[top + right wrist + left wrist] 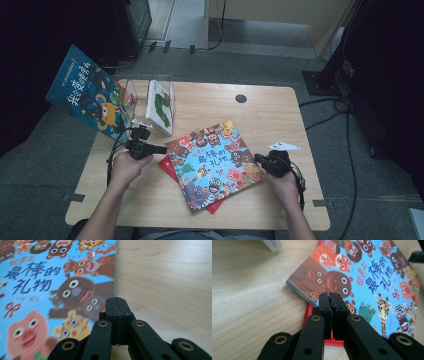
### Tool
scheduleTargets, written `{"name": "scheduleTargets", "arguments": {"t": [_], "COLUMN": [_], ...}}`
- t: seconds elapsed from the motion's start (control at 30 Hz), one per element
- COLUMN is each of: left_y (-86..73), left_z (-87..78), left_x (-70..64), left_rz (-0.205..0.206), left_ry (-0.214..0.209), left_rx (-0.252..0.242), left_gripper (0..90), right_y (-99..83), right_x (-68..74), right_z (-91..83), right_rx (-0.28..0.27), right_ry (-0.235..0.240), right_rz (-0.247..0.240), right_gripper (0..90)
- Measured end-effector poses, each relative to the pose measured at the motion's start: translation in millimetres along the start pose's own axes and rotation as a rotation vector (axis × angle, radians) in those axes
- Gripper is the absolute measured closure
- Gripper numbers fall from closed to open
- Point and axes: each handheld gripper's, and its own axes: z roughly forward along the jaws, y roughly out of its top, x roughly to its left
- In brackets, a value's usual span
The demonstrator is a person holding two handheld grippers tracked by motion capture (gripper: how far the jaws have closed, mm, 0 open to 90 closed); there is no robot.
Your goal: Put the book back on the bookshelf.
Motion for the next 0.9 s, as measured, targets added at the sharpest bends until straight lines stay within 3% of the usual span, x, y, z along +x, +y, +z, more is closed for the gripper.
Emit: {"name": "scheduleTargets", "arguments": {"t": [0.27,0.5,0.7,0.9], "left_y": [8.0,11.1,9.8,8.2], "left_z": [0.0,0.3,-0.5,-2.5], "left_x": [1.6,3.0,4.2,7.3], "left_rz": [0.011,0.009,0.013,0.000], "left_ry": [-0.006,-0.006,0.011,0.011], "left_rx": [-0.003,-0.004,-0.005,-0.010], "left_gripper": [89.3,89.5,89.5,89.7], "right_y": [-21.3,-32.5,-37.8,-45.2], "right_x": [14.0,19.0,23.5,28.4], "right_z": [-19.3,-30.6,-38.1,-41.1], "right_rx": [0.002,0.009,0.038,0.100], "right_ry": [-0.014,-0.008,0.010,-0.002], "right_rz": [-0.030,-0.009,0.015,-0.014], "right_gripper": [88.2,90.0,90.0,90.0]}}
